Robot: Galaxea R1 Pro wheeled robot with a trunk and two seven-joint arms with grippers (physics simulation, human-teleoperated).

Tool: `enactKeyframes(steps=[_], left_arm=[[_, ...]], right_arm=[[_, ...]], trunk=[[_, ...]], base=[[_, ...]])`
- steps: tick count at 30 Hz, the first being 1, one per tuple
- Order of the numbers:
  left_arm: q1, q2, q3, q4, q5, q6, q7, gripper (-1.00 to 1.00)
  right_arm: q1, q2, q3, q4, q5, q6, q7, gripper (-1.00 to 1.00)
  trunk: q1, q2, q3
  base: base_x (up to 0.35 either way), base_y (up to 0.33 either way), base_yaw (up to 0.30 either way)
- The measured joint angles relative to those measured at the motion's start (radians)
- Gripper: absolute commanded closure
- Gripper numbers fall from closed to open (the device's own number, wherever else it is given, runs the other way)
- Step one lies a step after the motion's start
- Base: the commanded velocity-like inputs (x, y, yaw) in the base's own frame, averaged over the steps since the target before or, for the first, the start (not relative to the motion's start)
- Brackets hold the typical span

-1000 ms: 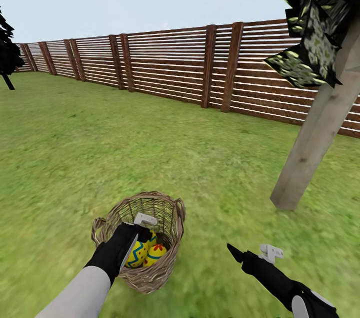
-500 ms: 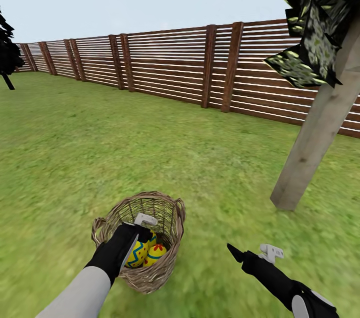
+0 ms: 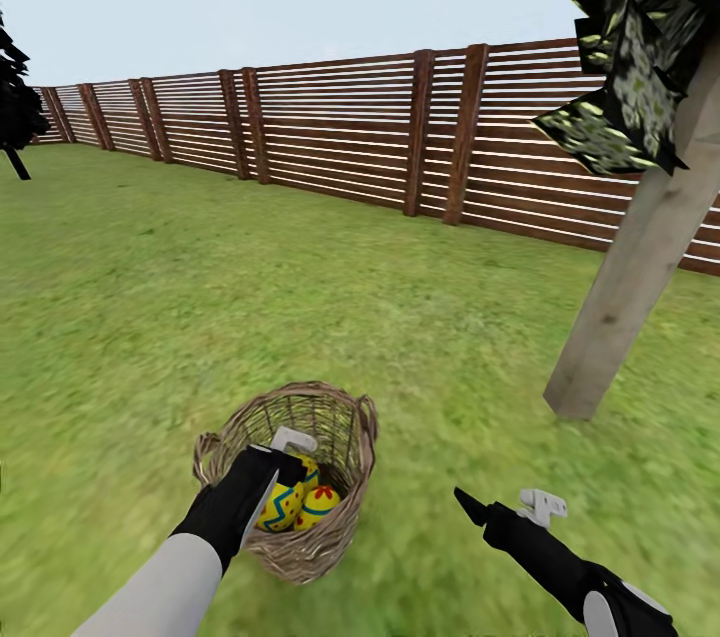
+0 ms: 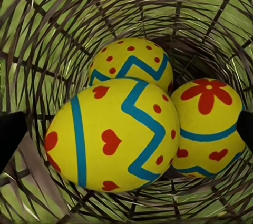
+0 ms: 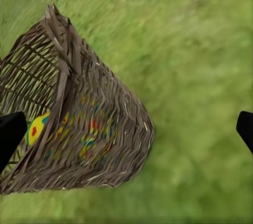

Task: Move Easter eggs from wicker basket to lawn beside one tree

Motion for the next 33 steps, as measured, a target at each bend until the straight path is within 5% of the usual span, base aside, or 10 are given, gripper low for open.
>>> enactKeyframes(steps=[33], left_arm=[[0.001, 0.000, -0.035, 0.001, 0.000, -0.001, 0.000, -1.00]], right_arm=[[-0.001, 0.000, -0.001, 0.000, -0.002, 0.021, 0.000, -1.00]], trunk=[[0.000, 0.000, 0.004]], base=[[-0.002, 0.030, -0.016]])
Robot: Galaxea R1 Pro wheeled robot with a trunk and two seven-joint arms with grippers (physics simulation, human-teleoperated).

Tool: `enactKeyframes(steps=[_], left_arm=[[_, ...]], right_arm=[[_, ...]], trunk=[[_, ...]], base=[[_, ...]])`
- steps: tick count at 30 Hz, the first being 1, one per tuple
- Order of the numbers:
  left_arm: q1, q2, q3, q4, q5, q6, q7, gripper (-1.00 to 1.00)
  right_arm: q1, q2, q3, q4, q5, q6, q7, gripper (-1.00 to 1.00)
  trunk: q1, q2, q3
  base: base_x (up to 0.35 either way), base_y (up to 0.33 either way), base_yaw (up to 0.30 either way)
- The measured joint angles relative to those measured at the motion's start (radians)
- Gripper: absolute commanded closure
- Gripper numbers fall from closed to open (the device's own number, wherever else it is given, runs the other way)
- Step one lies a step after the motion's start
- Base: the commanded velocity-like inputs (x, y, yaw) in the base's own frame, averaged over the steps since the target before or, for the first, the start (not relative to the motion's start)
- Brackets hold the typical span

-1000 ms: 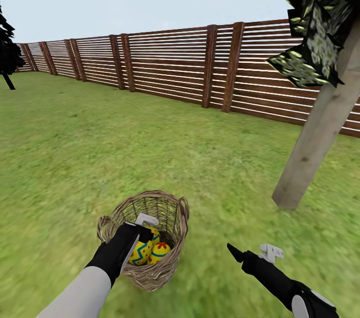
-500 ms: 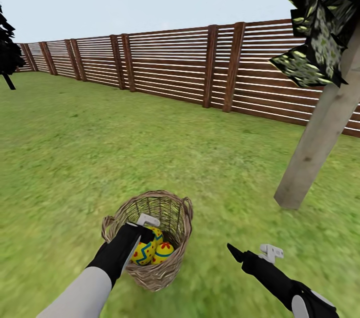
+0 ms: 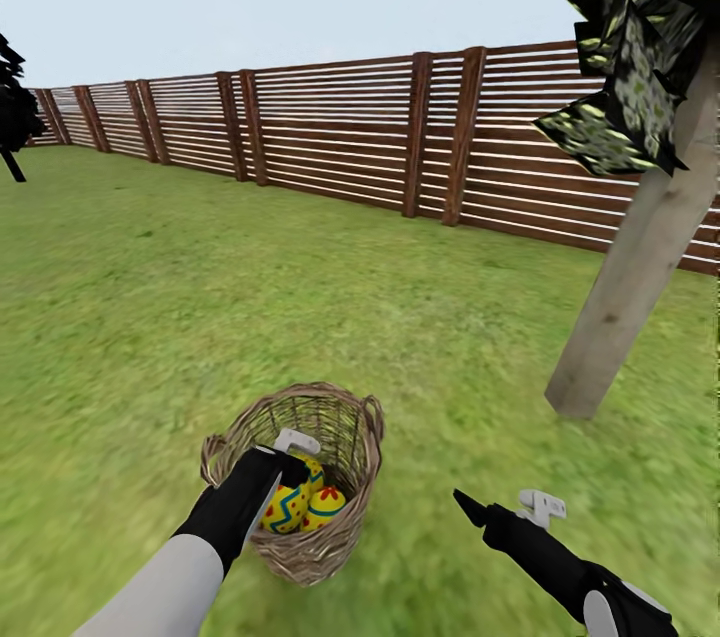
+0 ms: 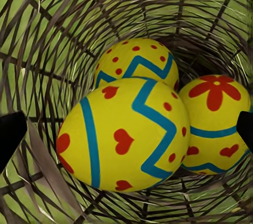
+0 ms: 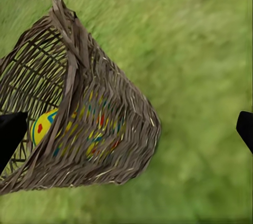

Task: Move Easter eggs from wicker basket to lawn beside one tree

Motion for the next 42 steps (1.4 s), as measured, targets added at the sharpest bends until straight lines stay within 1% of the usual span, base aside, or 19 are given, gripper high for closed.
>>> enactKeyframes(steps=[8, 21, 38, 40, 42], left_arm=[[0.000, 0.000, 0.000, -0.001, 0.000, 0.000, 0.000, -1.00], [0.000, 0.000, -0.001, -0.001, 0.000, 0.000, 0.000, -1.00], [0.001, 0.000, -0.002, -0.002, 0.001, -0.001, 0.000, -1.00], [0.001, 0.000, -0.005, -0.002, 0.000, -0.001, 0.000, -1.00], [0.002, 0.000, -0.017, -0.002, 0.001, 0.000, 0.000, -1.00]], right_arm=[[0.000, 0.000, 0.000, 0.000, 0.000, 0.002, 0.000, -1.00], [0.000, 0.000, 0.000, 0.000, 0.000, 0.002, 0.000, -1.00], [0.000, 0.000, 0.000, 0.000, 0.000, 0.002, 0.000, -1.00], [0.000, 0.000, 0.000, 0.000, 0.000, 0.002, 0.000, -1.00], [0.000, 0.000, 0.000, 0.000, 0.000, 0.002, 0.000, -1.00]], trunk=[[0.000, 0.000, 0.005], [0.000, 0.000, 0.005], [0.000, 0.000, 0.005], [0.000, 0.000, 0.005], [0.001, 0.000, -0.002]], base=[[-0.001, 0.003, -0.047], [-0.031, 0.067, -0.003], [-0.001, 0.006, 0.000], [0.000, 0.000, 0.000], [0.000, 0.000, 0.000]])
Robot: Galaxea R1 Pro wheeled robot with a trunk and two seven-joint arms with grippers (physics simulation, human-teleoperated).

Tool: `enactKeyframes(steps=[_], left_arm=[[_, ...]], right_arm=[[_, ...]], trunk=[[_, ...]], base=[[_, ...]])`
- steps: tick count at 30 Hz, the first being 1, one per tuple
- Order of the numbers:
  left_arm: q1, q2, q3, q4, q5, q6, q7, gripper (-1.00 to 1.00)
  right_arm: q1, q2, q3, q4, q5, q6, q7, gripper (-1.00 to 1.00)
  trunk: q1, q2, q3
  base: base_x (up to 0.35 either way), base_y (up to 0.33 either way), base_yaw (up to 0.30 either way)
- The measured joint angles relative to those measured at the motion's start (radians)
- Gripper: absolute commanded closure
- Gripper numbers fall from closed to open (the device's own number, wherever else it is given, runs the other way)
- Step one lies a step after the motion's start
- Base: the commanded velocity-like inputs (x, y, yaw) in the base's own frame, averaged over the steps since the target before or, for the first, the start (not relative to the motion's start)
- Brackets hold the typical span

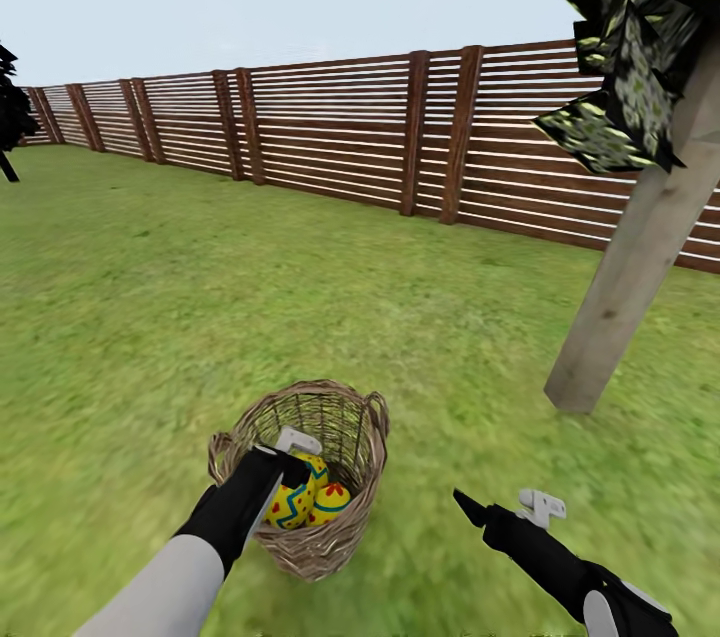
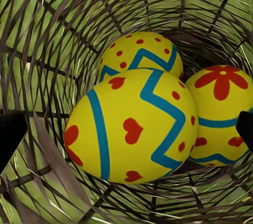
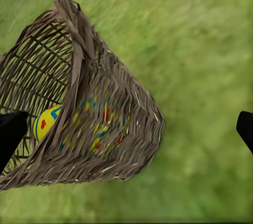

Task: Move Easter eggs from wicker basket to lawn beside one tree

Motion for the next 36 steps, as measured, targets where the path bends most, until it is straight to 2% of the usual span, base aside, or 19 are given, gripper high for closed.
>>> enactKeyframes(steps=[5, 14, 25, 34, 36], left_arm=[[0.000, 0.000, -0.015, 0.000, 0.000, 0.000, 0.001, -1.00], [0.000, 0.000, -0.018, -0.005, 0.000, -0.003, 0.005, -1.00], [0.000, 0.000, -0.022, -0.011, -0.002, -0.006, 0.039, -1.00], [0.000, 0.000, -0.040, -0.011, -0.002, -0.005, 0.042, -1.00], [0.000, 0.000, -0.046, -0.012, -0.002, -0.004, 0.042, -1.00]], right_arm=[[0.000, 0.000, 0.000, 0.000, 0.000, 0.000, 0.000, -1.00], [0.000, 0.000, 0.000, 0.000, 0.000, 0.000, 0.000, -1.00], [0.001, 0.000, 0.000, 0.000, 0.000, 0.000, 0.000, -1.00], [0.001, 0.000, 0.000, 0.000, 0.000, 0.000, 0.000, -1.00], [0.001, 0.000, 0.000, 0.000, 0.000, 0.000, 0.000, -1.00]], trunk=[[0.002, -0.001, -0.019], [0.006, -0.003, -0.054], [0.006, -0.003, -0.054], [0.010, -0.005, -0.089], [0.010, -0.005, -0.089]], base=[[0.000, 0.000, 0.000], [0.000, 0.000, 0.000], [0.000, 0.000, 0.000], [0.000, 0.000, 0.000], [0.000, 0.000, 0.000]])
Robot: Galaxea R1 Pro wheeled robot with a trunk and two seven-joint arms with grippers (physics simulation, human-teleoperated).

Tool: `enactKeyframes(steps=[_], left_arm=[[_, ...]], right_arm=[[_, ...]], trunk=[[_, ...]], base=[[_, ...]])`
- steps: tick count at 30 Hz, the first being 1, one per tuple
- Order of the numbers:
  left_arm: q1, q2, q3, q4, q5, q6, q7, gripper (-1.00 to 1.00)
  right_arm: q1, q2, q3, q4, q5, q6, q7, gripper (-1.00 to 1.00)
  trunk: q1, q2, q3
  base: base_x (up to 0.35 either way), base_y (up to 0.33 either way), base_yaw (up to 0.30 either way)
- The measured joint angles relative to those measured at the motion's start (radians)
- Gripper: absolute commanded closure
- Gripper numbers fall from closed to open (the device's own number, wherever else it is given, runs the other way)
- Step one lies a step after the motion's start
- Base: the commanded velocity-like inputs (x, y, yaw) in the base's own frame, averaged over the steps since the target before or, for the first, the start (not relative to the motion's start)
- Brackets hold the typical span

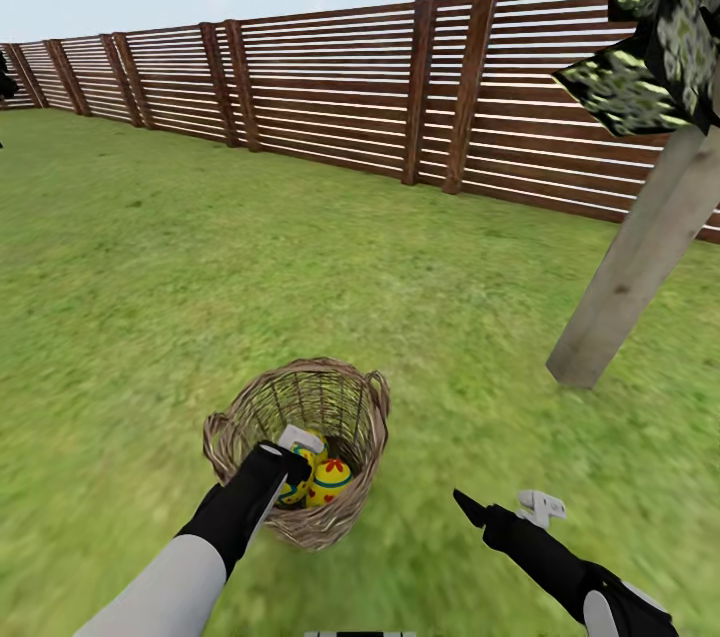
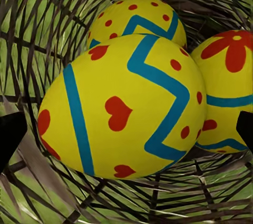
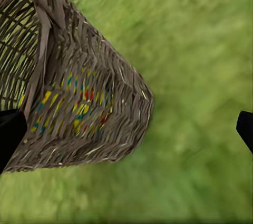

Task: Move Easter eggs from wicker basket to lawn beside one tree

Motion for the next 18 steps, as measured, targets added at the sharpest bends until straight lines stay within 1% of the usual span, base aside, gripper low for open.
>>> enactKeyframes(steps=[3, 8, 16, 18], left_arm=[[0.000, 0.000, -0.008, 0.000, 0.000, 0.002, -0.001, -1.00], [-0.001, 0.000, -0.011, 0.000, 0.000, 0.003, -0.001, -1.00], [-0.001, 0.000, -0.011, 0.000, 0.000, 0.005, -0.002, -1.00], [-0.002, 0.000, -0.011, 0.000, 0.000, 0.005, -0.003, -1.00]], right_arm=[[0.000, 0.000, 0.000, 0.000, 0.000, 0.000, 0.000, -1.00], [0.000, 0.000, 0.000, 0.000, 0.000, 0.000, 0.000, -1.00], [0.000, 0.000, 0.000, 0.000, 0.000, -0.001, 0.000, -1.00], [0.000, 0.000, 0.000, 0.000, 0.000, -0.001, 0.000, -1.00]], trunk=[[0.000, 0.000, 0.000], [0.000, 0.000, 0.000], [0.004, -0.002, -0.031], [0.004, -0.002, -0.031]], base=[[0.000, 0.000, 0.000], [0.000, 0.000, 0.000], [0.000, 0.000, 0.000], [0.000, 0.000, 0.000]])
